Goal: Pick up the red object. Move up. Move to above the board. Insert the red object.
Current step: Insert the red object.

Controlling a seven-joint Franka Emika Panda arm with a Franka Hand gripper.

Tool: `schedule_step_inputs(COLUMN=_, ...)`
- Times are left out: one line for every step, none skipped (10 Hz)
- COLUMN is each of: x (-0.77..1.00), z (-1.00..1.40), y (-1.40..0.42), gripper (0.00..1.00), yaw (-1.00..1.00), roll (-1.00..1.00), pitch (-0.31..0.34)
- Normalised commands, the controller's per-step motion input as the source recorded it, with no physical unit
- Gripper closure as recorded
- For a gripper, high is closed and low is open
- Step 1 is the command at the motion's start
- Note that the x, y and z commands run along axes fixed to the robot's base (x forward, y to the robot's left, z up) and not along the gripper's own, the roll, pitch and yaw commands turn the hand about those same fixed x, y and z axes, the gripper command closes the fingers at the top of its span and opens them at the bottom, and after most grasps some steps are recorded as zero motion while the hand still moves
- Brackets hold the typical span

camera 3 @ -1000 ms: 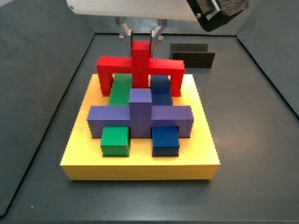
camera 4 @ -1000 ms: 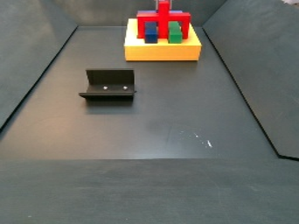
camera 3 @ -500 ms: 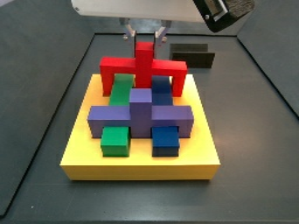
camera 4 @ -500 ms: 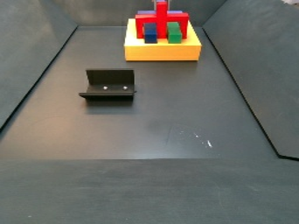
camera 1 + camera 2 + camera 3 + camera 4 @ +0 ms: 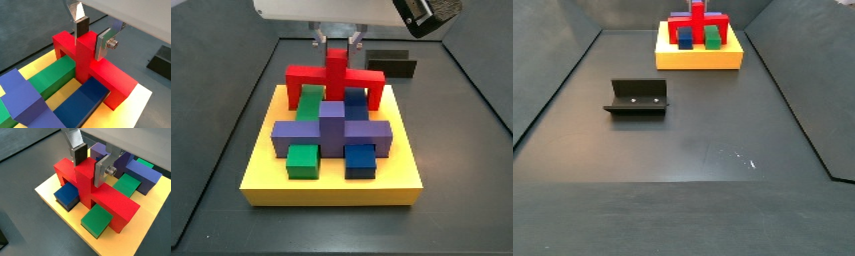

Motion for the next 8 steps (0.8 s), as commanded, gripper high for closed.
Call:
schedule_step_inputs(x=0.40, z=-0.11, y=-0.04, gripper=1.00, yaw=-0.39, roll=0.21, pitch=0.209)
schedule_step_inputs(x=0.36, z=-0.04, y=-0.02, gripper=1.00, yaw=-0.37, roll=0.24, pitch=0.239)
schedule_step_inputs(x=0.37, z=-0.11, y=0.00, gripper=1.00, yaw=-0.34, roll=0.17, pitch=0.211)
schedule_step_inputs(x=0.09, z=-0.32, y=0.05, gripper=1.00, yaw=-0.15, roll=0.00, pitch=0.051)
schedule_step_inputs(x=0.21, z=-0.02, y=-0.08, gripper=1.00, yaw=-0.17, roll=0.13, pitch=0.117)
schedule_step_inputs(x=0.23, z=-0.08, y=0.00, gripper=1.00, yaw=-0.12, roll=0.00, pitch=0.067)
schedule_step_inputs(x=0.03, z=-0.09, y=0.03, gripper=1.00, yaw=-0.05, roll=-0.09, pitch=0.000)
schedule_step_inputs(x=0.00, z=0.00, y=0.00, gripper=1.00, yaw=0.00, roll=-0.02, pitch=0.000)
